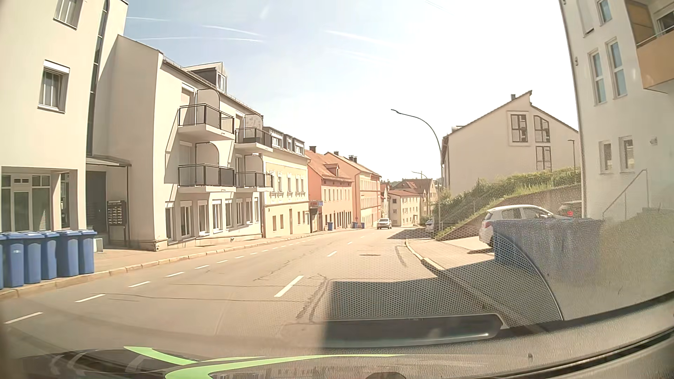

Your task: Follow the waypoints while adhering to traffic rules and regulations

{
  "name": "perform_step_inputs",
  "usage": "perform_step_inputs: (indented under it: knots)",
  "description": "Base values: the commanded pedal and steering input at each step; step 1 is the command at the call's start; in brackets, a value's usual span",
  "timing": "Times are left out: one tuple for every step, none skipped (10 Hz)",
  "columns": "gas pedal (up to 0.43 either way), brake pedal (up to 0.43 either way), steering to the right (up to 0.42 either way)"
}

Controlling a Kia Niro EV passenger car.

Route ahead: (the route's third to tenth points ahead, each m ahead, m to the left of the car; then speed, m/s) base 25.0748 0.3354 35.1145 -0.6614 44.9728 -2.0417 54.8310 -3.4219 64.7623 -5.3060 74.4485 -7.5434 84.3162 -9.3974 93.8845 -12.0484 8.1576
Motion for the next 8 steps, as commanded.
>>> perform_step_inputs:
  knots:
    - [0.000,0.000,0.011]
    - [0.000,0.000,0.012]
    - [0.000,0.000,0.014]
    - [0.000,0.000,0.015]
    - [0.008,0.000,0.015]
    - [0.008,0.000,0.015]
    - [0.020,0.000,0.017]
    - [0.020,0.000,0.018]
